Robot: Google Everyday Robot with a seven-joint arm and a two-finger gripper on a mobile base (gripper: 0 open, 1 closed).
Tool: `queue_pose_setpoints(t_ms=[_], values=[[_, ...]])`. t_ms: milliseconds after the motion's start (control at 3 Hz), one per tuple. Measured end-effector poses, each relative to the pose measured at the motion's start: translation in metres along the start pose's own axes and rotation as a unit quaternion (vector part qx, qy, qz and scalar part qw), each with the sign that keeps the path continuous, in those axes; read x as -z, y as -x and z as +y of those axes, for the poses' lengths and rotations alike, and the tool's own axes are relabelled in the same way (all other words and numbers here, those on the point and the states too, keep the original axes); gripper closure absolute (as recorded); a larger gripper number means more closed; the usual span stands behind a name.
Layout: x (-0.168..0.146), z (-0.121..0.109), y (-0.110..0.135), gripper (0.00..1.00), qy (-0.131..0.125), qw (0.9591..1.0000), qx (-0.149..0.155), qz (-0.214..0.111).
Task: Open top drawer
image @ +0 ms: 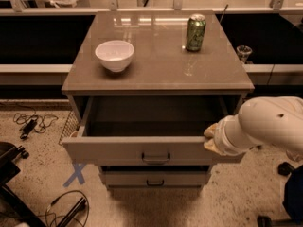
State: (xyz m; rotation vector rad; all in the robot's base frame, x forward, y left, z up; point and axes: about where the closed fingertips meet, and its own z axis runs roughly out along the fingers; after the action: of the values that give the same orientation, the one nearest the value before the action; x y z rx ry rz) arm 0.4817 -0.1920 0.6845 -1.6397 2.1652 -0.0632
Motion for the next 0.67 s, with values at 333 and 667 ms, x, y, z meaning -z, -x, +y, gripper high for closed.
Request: queue_pose_setpoints(t_ms=[333,667], values=[[0.0,-0.001,0.0,1.0,0.0,1.0,0.0,0.0],[0.017,0.024,-0.005,1.0,0.018,0.9995,-0.01,0.022]])
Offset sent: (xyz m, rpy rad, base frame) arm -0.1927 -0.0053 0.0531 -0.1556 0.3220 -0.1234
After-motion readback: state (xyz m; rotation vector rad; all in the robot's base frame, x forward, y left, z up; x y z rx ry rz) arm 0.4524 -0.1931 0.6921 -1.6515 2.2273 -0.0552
